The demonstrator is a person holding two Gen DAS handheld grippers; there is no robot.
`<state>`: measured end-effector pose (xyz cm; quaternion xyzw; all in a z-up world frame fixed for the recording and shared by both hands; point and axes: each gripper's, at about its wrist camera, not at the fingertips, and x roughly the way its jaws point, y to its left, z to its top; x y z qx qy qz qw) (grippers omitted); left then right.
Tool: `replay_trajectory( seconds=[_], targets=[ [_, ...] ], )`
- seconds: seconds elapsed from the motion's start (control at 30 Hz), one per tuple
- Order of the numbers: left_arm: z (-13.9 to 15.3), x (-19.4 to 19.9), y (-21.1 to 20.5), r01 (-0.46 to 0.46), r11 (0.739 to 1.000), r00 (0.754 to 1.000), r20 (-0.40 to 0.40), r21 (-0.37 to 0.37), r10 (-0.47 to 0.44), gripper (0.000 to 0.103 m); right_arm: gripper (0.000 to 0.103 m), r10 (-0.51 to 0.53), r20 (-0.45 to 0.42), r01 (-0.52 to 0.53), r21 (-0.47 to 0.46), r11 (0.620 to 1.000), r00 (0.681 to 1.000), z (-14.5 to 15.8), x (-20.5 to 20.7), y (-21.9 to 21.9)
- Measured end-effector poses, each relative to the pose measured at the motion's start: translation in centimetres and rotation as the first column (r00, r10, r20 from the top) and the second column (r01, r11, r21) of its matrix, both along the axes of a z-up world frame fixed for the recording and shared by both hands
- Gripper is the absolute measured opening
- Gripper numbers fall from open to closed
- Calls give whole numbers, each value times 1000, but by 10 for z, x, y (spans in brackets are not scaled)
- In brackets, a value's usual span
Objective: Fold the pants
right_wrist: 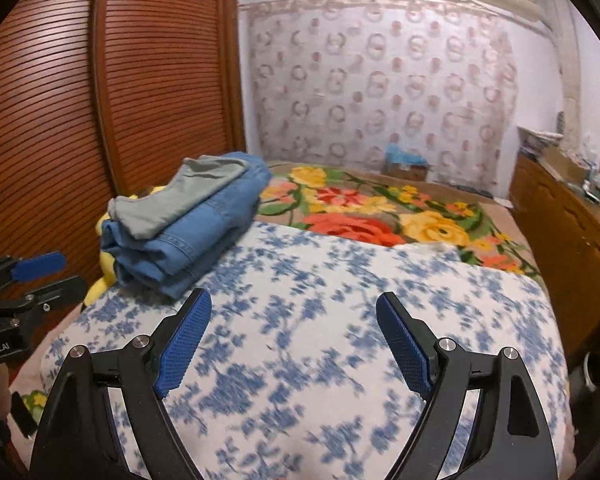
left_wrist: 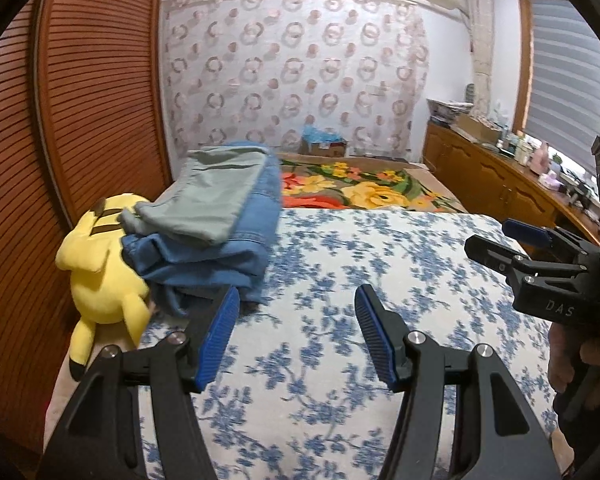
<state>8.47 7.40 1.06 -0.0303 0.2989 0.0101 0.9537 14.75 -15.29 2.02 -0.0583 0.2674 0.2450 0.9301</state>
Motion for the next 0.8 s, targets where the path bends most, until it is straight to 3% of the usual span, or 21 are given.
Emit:
replay_trajectory(
  seconds=[0.37,0.8],
  targets=[
    [6,-4,-58,108,994,994,15,6,-108,60,86,-154,38,153,19,988,987,9,-39,-68],
    [27,-15,-101,169,985,984,60,15,-170,60,86,-223,65,220,47,974,973,24,-63,-117]
  ],
)
